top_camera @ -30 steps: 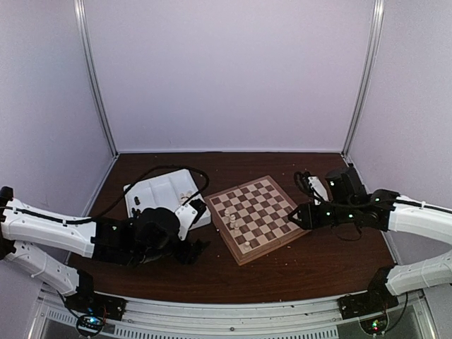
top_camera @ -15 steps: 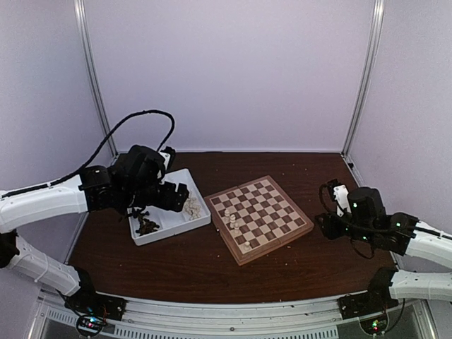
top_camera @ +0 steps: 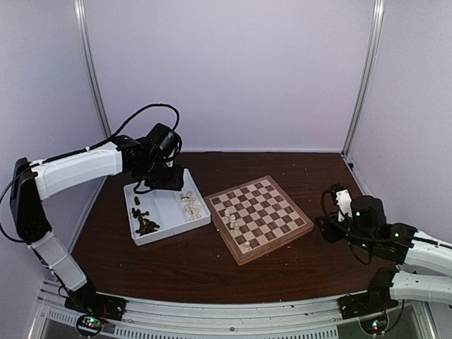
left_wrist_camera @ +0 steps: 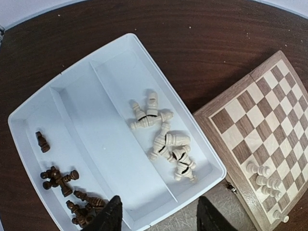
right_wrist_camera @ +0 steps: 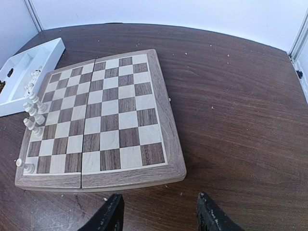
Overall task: Set up the chess pieces on the board
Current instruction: Pick up the chess piece from the storage box.
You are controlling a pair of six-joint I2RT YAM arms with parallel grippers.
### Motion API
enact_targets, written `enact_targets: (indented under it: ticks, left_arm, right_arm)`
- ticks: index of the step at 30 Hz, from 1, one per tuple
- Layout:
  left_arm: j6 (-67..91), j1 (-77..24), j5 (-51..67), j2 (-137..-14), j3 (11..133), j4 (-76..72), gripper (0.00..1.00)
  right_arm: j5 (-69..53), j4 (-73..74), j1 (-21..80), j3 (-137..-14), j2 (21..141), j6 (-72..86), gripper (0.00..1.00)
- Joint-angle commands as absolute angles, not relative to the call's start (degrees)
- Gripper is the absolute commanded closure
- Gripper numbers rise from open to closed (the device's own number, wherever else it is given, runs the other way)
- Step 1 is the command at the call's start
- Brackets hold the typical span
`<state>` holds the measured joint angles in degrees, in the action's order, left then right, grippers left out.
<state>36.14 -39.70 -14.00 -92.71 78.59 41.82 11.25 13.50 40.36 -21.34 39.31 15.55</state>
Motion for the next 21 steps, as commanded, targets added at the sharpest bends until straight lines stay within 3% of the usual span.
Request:
enact_targets:
  ticks: [1, 8, 21]
  left_arm:
    - [28.3, -36.3, -6.6, -97.5, 83.7, 44.8, 0.52]
    - [21.6, -34.2, -8.8, -113.7, 97.7, 54.3, 0.65]
    - [18.6, -31.1, -6.2, -128.3, 109.9, 55.1, 0.63]
  right_arm:
    - [12.0, 11.0, 40.1, -20.3, 38.7, 15.4, 0.46]
    - [11.1, 10.7, 40.2, -21.7, 43.3, 15.1, 0.45]
    - [10.6, 10.6, 40.3, -21.8, 43.4, 14.9, 0.45]
